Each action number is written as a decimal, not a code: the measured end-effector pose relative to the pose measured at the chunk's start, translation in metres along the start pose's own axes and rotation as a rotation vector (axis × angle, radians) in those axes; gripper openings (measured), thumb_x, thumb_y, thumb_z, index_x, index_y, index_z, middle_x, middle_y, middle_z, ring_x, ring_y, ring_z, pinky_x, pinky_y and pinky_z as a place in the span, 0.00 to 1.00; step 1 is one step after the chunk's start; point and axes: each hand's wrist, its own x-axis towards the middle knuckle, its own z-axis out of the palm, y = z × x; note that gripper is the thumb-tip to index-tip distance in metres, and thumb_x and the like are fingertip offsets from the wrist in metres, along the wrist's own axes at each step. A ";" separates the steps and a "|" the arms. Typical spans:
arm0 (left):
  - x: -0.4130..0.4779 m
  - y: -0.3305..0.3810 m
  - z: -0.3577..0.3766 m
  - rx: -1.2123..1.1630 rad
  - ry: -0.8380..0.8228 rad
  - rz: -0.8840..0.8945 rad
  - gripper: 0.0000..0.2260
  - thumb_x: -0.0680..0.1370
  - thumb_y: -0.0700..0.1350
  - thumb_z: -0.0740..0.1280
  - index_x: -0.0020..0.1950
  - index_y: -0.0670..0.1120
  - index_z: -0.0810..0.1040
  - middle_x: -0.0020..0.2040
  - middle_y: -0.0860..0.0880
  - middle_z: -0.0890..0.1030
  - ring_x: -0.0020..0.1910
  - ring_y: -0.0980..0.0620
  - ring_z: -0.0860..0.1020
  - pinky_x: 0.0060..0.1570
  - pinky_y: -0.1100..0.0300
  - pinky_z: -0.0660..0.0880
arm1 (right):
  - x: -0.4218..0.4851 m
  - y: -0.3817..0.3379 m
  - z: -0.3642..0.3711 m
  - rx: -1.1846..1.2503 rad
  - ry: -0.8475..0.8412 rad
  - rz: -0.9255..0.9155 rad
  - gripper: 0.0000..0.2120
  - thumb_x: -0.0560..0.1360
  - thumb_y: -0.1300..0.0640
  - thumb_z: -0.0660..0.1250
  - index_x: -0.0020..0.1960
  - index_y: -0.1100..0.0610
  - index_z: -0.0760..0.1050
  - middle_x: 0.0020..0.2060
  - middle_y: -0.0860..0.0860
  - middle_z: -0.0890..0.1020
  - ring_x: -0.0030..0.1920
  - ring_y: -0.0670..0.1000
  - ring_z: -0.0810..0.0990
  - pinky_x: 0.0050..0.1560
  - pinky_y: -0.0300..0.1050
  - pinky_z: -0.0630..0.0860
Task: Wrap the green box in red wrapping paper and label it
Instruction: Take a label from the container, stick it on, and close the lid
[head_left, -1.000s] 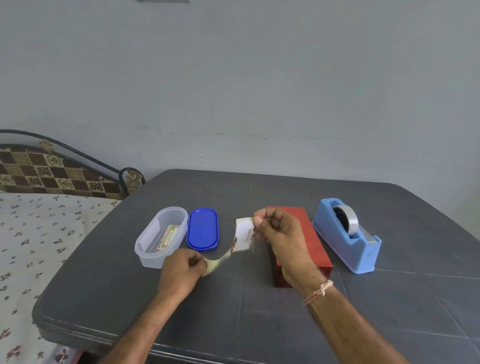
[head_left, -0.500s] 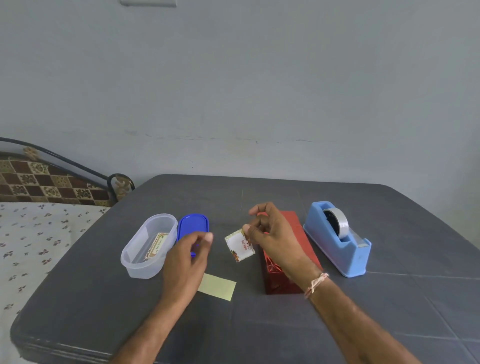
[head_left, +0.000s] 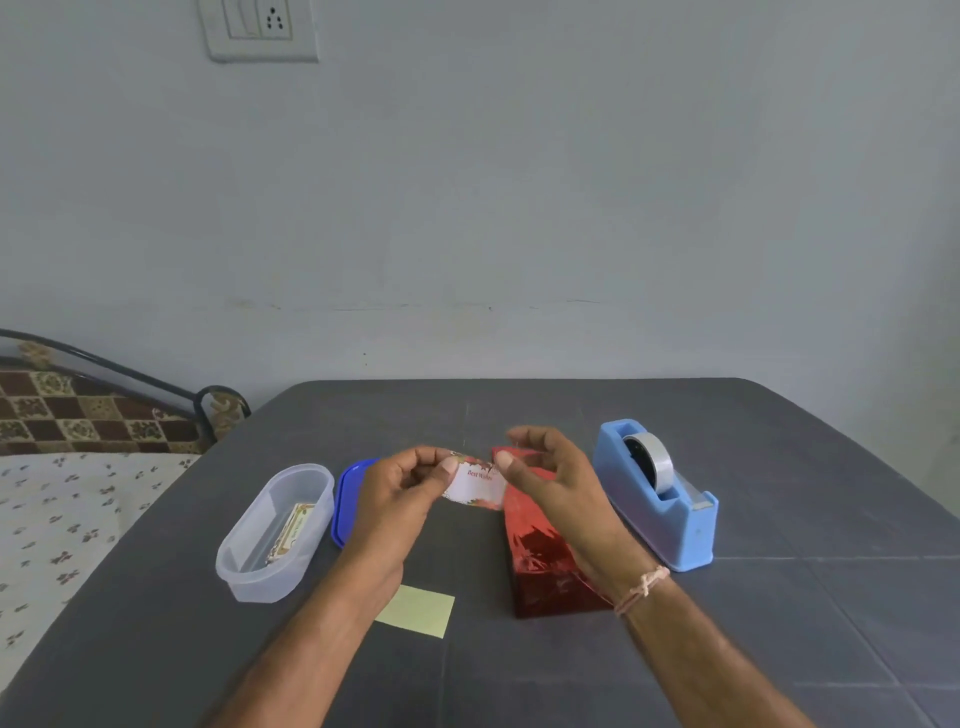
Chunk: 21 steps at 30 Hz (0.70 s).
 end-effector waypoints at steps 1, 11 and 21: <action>0.002 0.000 0.004 -0.051 0.021 -0.048 0.03 0.79 0.44 0.73 0.50 0.46 0.86 0.43 0.47 0.85 0.39 0.58 0.77 0.37 0.66 0.70 | -0.001 0.002 -0.003 0.063 -0.022 0.055 0.14 0.77 0.49 0.74 0.61 0.51 0.79 0.55 0.48 0.85 0.56 0.46 0.82 0.53 0.39 0.78; 0.017 -0.013 0.048 -0.136 0.106 -0.098 0.03 0.77 0.43 0.76 0.47 0.44 0.86 0.40 0.49 0.87 0.42 0.55 0.82 0.47 0.61 0.78 | 0.013 0.009 -0.032 0.150 0.147 0.207 0.04 0.77 0.57 0.75 0.48 0.58 0.85 0.40 0.51 0.87 0.40 0.46 0.80 0.42 0.40 0.76; 0.065 -0.046 0.089 0.258 0.233 -0.130 0.07 0.73 0.61 0.75 0.40 0.59 0.85 0.37 0.63 0.85 0.48 0.57 0.82 0.63 0.38 0.69 | 0.054 0.038 -0.053 -0.238 0.383 0.223 0.14 0.70 0.55 0.81 0.49 0.49 0.77 0.44 0.49 0.86 0.44 0.49 0.85 0.49 0.48 0.83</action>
